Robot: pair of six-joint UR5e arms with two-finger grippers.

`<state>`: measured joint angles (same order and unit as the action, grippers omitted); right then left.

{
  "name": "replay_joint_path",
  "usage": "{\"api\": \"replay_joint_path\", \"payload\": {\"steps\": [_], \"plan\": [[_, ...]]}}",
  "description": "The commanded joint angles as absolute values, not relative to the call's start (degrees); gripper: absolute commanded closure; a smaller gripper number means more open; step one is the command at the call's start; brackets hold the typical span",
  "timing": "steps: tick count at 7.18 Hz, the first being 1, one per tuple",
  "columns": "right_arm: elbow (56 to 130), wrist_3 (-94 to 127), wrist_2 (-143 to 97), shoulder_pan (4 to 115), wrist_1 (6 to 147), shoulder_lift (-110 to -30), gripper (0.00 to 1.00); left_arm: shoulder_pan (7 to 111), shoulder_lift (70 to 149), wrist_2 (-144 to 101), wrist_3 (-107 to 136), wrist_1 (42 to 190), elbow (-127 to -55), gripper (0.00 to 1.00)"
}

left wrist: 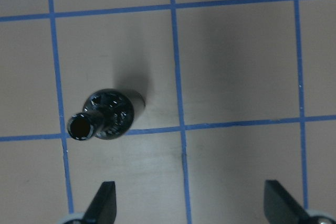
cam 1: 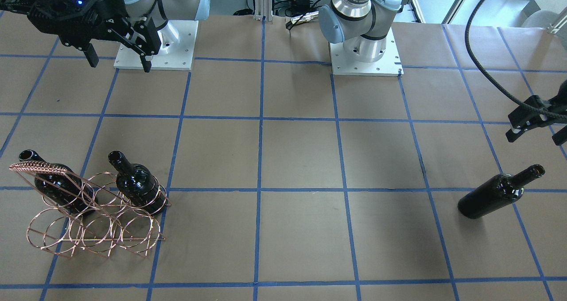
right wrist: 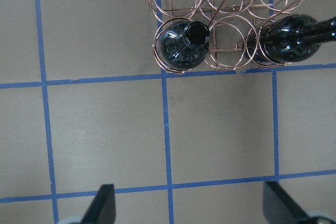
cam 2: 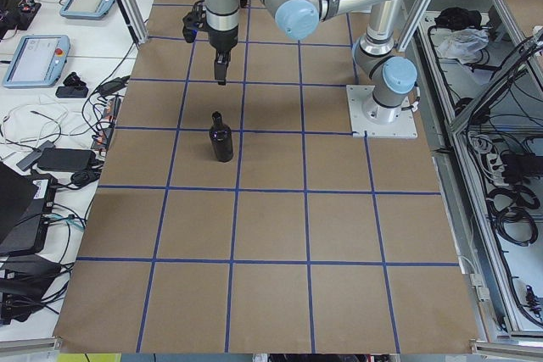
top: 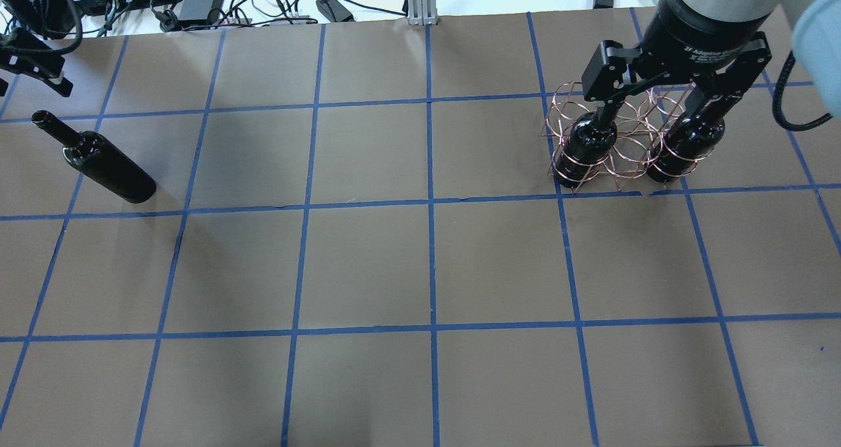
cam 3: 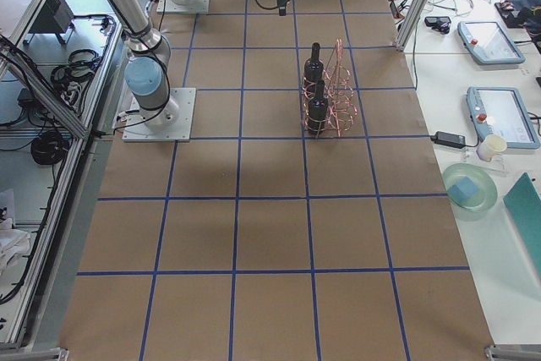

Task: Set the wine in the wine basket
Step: 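Move the left gripper down over the lying black wine bottle's neck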

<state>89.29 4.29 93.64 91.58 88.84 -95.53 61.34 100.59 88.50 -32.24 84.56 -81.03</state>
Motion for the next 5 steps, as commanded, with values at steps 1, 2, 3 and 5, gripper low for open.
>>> {"api": "replay_joint_path", "payload": {"steps": [1, 2, 3, 5], "plan": [[89.3, 4.2, 93.7, 91.6, 88.8, -95.7, 0.0, 59.2, 104.7, 88.6, -34.4, 83.1, -81.3, 0.0], [89.3, 4.2, 93.7, 91.6, 88.8, -95.6, 0.0, 59.2, 105.5, 88.8, -34.9, 83.1, -81.3, 0.0], [89.3, 4.3, 93.7, 91.6, 88.8, -95.6, 0.0, 59.2, 107.0, 88.8, -36.0, 81.1, -81.3, 0.0], [89.3, 4.2, 93.7, 91.6, 88.9, -95.6, 0.0, 59.2, 108.7, 88.9, -35.9, 78.1, -81.2, 0.01]]}}
